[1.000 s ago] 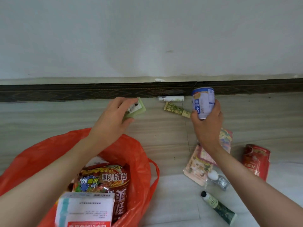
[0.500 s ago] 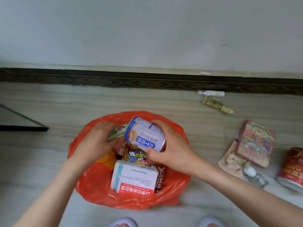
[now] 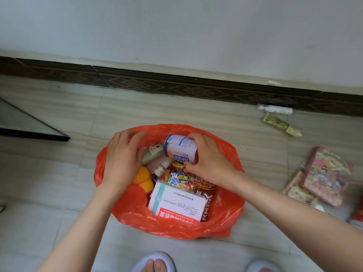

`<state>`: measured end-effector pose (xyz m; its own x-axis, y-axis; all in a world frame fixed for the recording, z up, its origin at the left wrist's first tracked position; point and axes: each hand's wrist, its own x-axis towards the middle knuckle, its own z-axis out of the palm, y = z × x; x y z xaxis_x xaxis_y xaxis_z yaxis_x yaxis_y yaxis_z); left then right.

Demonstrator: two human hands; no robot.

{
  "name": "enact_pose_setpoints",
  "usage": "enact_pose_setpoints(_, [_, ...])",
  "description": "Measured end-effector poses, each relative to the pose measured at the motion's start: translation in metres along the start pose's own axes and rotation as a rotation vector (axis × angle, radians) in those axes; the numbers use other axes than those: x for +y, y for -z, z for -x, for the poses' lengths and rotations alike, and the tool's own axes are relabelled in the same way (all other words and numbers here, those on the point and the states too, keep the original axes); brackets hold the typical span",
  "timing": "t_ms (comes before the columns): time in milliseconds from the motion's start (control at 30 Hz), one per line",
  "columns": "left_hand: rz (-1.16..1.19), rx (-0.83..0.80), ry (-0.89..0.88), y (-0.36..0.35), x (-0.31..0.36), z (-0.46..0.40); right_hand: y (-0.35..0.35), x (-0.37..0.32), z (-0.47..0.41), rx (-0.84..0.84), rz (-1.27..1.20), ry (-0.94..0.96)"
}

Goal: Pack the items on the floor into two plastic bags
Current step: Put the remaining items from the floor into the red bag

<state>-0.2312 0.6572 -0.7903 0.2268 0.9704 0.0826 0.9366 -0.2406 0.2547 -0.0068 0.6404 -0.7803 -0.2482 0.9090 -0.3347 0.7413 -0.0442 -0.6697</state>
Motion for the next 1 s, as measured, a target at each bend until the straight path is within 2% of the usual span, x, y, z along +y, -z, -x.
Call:
enact_pose_setpoints(67, [-0.013,-0.019,-0.052,-0.002,0.007,-0.012,-0.005,0.001,0.0,0.008,0.046,0.012])
enact_pose_setpoints(200, [-0.063,-0.205,-0.213,-0.016,0.027,-0.053,-0.008,0.009,0.004,0.03,0.178,-0.005])
enact_pose_setpoints(267, [-0.056,-0.236,-0.249,-0.023,0.04,-0.067,-0.007,0.016,0.008,0.045,0.242,-0.014])
enact_pose_setpoints(367, [0.069,-0.205,-0.188,-0.029,0.052,-0.075,-0.005,0.029,0.016,0.056,0.339,-0.023])
enact_pose_setpoints(433, [0.207,-0.124,-0.146,-0.029,0.051,-0.071,-0.002,0.037,0.02,0.053,0.363,-0.025])
enact_pose_setpoints(567, [0.289,-0.059,-0.133,-0.029,0.047,-0.053,0.003,0.046,0.027,0.077,0.292,0.026])
enact_pose_setpoints(667, [0.266,-0.076,-0.135,-0.028,0.054,-0.051,0.009,0.055,0.036,0.166,0.181,0.013])
enact_pose_setpoints(800, [0.206,-0.112,-0.239,-0.025,0.084,-0.048,0.028,0.082,0.054,0.337,0.085,-0.056])
enact_pose_setpoints(900, [0.179,-0.149,-0.343,-0.029,0.112,-0.051,0.048,0.113,0.06,0.481,0.133,-0.17])
enact_pose_setpoints(1000, [0.098,-0.195,-0.484,-0.049,0.136,-0.07,0.074,0.146,0.054,0.498,0.212,-0.311])
